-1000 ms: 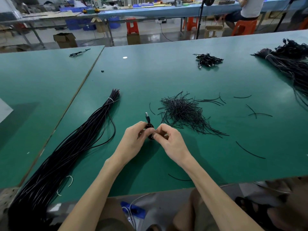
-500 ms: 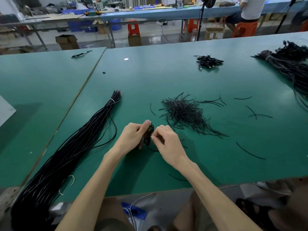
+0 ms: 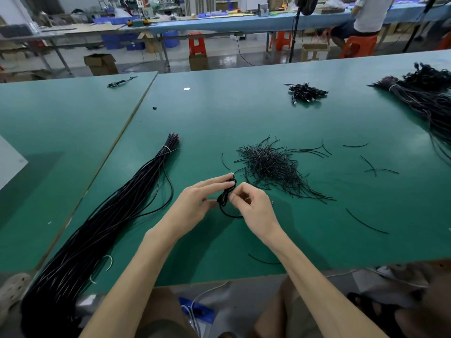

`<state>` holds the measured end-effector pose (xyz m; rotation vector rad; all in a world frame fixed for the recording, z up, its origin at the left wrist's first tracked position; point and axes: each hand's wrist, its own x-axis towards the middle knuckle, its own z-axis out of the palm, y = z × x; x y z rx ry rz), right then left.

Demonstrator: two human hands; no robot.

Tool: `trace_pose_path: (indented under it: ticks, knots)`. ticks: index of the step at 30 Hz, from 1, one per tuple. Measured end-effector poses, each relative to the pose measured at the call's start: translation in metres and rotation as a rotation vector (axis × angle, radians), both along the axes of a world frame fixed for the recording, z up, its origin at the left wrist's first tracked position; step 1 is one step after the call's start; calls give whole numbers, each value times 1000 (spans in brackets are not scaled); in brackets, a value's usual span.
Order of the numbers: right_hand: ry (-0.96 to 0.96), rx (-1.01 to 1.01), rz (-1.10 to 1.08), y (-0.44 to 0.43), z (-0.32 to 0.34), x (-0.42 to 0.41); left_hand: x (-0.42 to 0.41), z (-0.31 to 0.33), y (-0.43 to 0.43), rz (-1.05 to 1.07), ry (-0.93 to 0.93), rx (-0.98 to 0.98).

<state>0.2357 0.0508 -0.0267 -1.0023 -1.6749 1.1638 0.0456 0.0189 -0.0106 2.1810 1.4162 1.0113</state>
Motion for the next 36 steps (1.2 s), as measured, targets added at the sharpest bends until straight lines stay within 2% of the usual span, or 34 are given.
trace_pose_path:
  ticks: [3,9,13,16,23,27,29,33,36]
  knots:
    - [-3,2,10,1,-1,1,1,-5,0,64,40,19]
    - [-95,60,17,2,-3,-1,7,-5,6,96,-24,-26]
    - [-219,109,18,6,-5,-3,8,-8,8,171,48,-38]
    - [-325,212,65,11,-1,-5,4,-8,6,211,30,-95]
    - [-310,290,65,11,-8,-3,8,2,12,294,-94,-339]
    - [-345,359,82,8,-8,1,5,7,13,216,-311,-587]
    - [-375,381,88,8,-4,2,5,6,12,190,-404,-638]
    - [-320,278,59,8,0,3,7,4,7,126,-509,-498]
    - [-198,92,38,8,0,6,5,1,0,86,-423,-316]
